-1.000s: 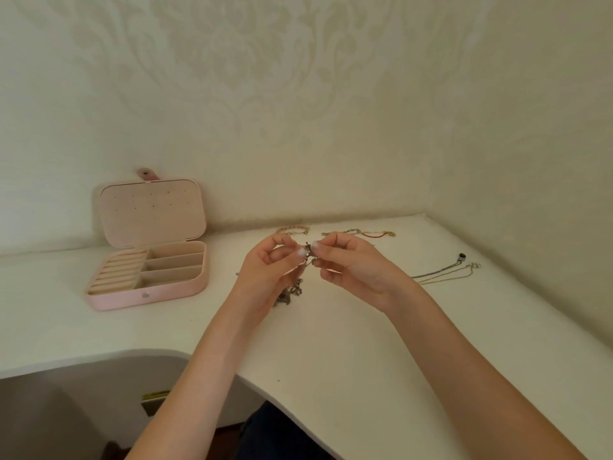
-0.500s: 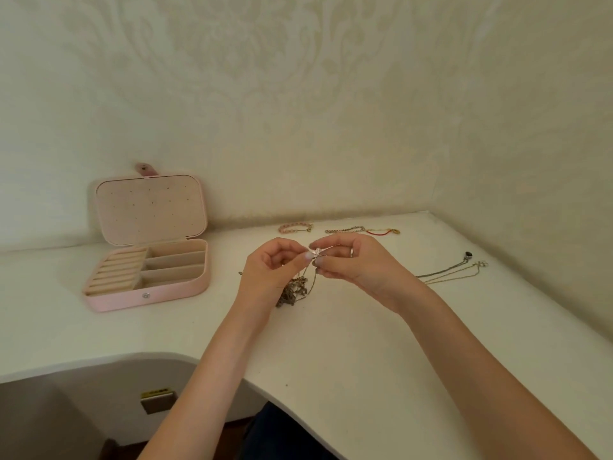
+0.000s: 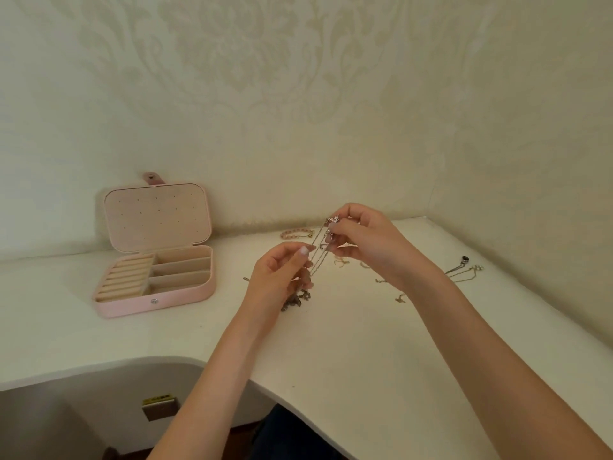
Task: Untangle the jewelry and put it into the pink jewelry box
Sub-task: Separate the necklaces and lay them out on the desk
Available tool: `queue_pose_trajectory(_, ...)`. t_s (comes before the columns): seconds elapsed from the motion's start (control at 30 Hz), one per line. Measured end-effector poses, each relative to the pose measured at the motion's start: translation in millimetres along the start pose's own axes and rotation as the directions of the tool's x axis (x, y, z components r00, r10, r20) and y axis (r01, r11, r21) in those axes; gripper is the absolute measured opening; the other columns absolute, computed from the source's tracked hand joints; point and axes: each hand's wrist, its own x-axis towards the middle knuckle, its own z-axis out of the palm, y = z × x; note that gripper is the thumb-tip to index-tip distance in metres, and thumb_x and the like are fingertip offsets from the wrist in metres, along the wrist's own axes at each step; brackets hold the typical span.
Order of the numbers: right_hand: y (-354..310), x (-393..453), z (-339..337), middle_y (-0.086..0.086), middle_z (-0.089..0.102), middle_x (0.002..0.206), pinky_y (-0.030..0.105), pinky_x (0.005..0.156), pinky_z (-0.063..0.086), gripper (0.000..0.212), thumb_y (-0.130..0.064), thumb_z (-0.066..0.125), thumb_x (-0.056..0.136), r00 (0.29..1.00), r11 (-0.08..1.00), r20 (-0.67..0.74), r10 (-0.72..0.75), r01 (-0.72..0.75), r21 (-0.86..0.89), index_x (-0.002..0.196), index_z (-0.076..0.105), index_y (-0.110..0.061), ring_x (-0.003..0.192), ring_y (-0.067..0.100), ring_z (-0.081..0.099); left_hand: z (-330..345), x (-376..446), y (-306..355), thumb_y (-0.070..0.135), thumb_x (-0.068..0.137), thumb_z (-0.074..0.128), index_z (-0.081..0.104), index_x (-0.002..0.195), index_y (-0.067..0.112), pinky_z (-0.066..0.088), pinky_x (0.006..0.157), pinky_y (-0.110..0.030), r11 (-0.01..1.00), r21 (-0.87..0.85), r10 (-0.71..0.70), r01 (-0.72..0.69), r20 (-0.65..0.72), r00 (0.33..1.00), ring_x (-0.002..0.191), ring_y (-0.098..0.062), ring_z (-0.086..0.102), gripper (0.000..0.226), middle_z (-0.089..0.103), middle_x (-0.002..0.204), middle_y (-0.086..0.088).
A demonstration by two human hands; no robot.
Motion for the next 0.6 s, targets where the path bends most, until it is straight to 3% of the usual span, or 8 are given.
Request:
queue_pose_trajectory(0.13,-19.9,3.8,-1.2,0.003,0.056,0.062,0.026,0.062,0.044,0.013,-0.003,0.050,0.091,1.000,0.999,0.008,-0.018,0.019,-0.049,0.082,0.057,-0.009,0.057,0.014,0.051,0.9,3.2,0.9,0.021,0.075,0.076,0.069,0.087,0.012,0.039,0.051,-0.024,0.998,0.064,-0.017,0.015,0.025,1.000,0.052,-0.010,0.046,0.016,0.055,0.066,-0.002)
queue_pose_trajectory(0.2,-30.9,6.3,-3.0,0.002,0.052,0.061,0.025,0.059,0.041,0.014,-0.002,0.047,0.091,1.000,1.000,-0.001,-0.025,0.025,0.001,0.083,0.056,-0.009,0.056,0.013,0.047,-0.7,4.5,1.6,0.012,0.079,0.072,0.068,0.080,0.013,0.040,0.049,-0.025,0.995,0.098,0.005,-0.004,-0.008,1.000,0.048,-0.013,0.041,0.005,0.048,0.062,-0.004)
queue_pose_trajectory(0.33,-49.1,8.5,-13.0,-0.001,0.045,0.056,0.025,0.056,0.036,0.011,-0.003,0.044,0.091,0.998,0.992,-0.038,-0.045,0.049,0.118,0.086,0.052,-0.009,0.054,0.014,0.042,-5.6,3.2,4.6,0.006,0.085,0.064,0.061,0.081,0.010,0.033,0.041,-0.022,0.977,0.210,0.025,-0.020,-0.022,0.999,0.041,-0.013,0.036,0.006,0.037,0.050,0.000)
queue_pose_trajectory(0.47,-54.6,1.9,-29.2,-0.001,0.041,0.055,0.026,0.053,0.033,0.010,-0.005,0.041,0.091,0.995,0.978,-0.091,-0.042,0.060,0.200,0.087,0.048,-0.009,0.051,0.015,0.039,-13.6,5.2,9.3,0.013,0.092,0.056,0.054,0.086,0.015,0.033,0.039,-0.019,0.991,0.097,-0.070,0.091,-0.198,0.978,0.037,-0.012,0.040,0.007,0.039,0.040,0.007)
queue_pose_trajectory(0.6,-40.9,-6.3,-35.3,-0.002,0.042,0.057,0.024,0.047,0.025,0.008,-0.009,0.043,0.092,0.989,0.980,-0.149,0.011,0.019,0.198,0.088,0.049,-0.012,0.044,0.011,0.029,-16.3,6.0,13.6,0.018,0.095,0.051,0.057,0.089,0.012,0.035,0.034,-0.016,0.991,-0.021,-0.134,0.133,-0.248,0.959,0.040,-0.013,0.053,0.010,0.035,0.047,0.004)
